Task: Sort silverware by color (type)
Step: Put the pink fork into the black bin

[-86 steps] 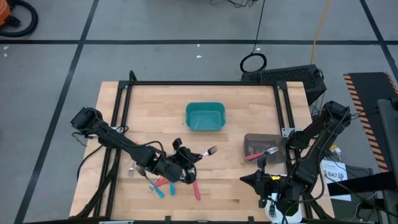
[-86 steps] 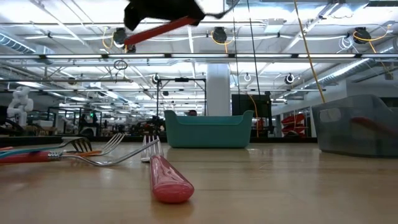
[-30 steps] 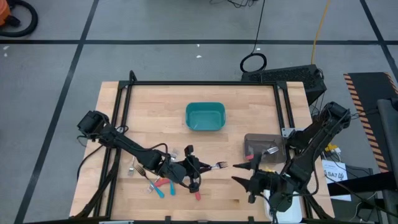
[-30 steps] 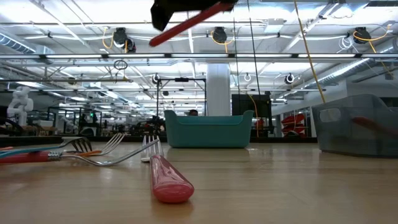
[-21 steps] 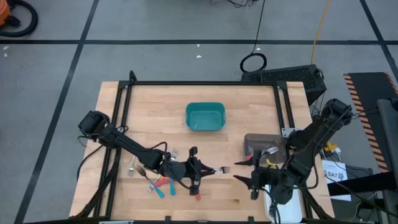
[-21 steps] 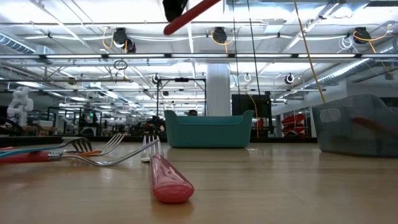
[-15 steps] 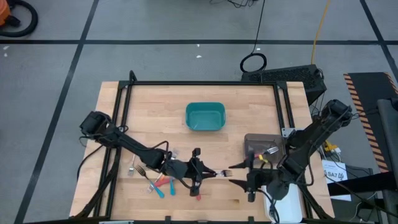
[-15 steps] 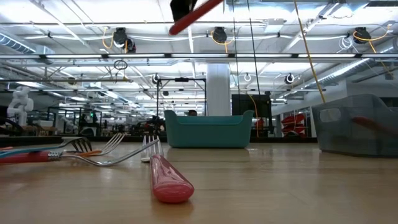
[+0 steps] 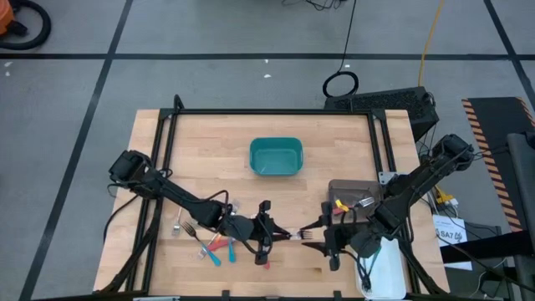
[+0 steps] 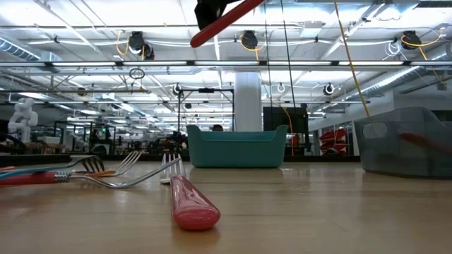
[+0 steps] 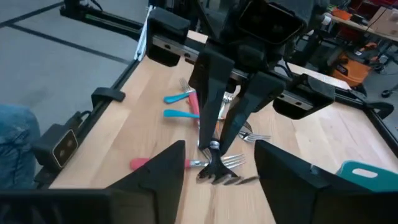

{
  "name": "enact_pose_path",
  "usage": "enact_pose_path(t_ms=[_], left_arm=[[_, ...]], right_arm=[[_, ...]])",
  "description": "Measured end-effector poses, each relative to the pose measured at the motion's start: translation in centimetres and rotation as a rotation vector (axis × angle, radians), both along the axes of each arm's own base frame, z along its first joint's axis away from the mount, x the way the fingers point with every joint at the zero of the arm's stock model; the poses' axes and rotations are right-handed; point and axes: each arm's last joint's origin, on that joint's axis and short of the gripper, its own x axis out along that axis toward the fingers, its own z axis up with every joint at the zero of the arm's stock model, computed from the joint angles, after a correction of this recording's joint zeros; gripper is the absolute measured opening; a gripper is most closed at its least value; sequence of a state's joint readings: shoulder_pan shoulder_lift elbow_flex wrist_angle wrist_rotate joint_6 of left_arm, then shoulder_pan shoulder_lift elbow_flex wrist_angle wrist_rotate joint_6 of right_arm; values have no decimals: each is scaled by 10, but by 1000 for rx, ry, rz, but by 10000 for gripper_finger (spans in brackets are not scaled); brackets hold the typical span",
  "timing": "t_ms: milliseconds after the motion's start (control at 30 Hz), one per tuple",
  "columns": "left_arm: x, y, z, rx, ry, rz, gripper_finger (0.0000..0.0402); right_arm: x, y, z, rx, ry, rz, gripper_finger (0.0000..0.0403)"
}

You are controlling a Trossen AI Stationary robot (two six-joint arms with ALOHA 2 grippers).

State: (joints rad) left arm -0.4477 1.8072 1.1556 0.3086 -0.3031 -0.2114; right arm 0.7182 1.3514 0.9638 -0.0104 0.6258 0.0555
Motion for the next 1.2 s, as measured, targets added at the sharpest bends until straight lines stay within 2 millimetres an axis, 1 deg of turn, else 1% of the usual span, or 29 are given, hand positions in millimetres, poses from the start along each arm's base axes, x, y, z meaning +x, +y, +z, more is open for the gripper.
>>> enact_pose_path(t_ms=[300,467,600,700,767,900,1067,1200], left_arm=[[-1,-1,0,9,-2,-1,41],[-1,-1,0,9,-3,1,42],[-1,-1,0,18,-6,0,42],[0,-2,1,34,-20,3,46],[-1,-2,2,45,-29,16,62],[-1,-3,4,51,-48,38,113],[-1,-2,5,60,-66,77,170],[0,-1,6,84,-78,110,198]], right_arm=[[0,-1,-1,7,9,-2,104],[0,-1,-1,7,9,-2,102],[0,-1,-1,6,9,-3,112],[-1,-2,0,2,11,-5,106],[-2,-3,0,-2,15,-7,101],[-5,-6,2,-5,28,-9,101],[-16,-13,8,23,66,-32,102],[-28,-22,12,49,109,-59,101]])
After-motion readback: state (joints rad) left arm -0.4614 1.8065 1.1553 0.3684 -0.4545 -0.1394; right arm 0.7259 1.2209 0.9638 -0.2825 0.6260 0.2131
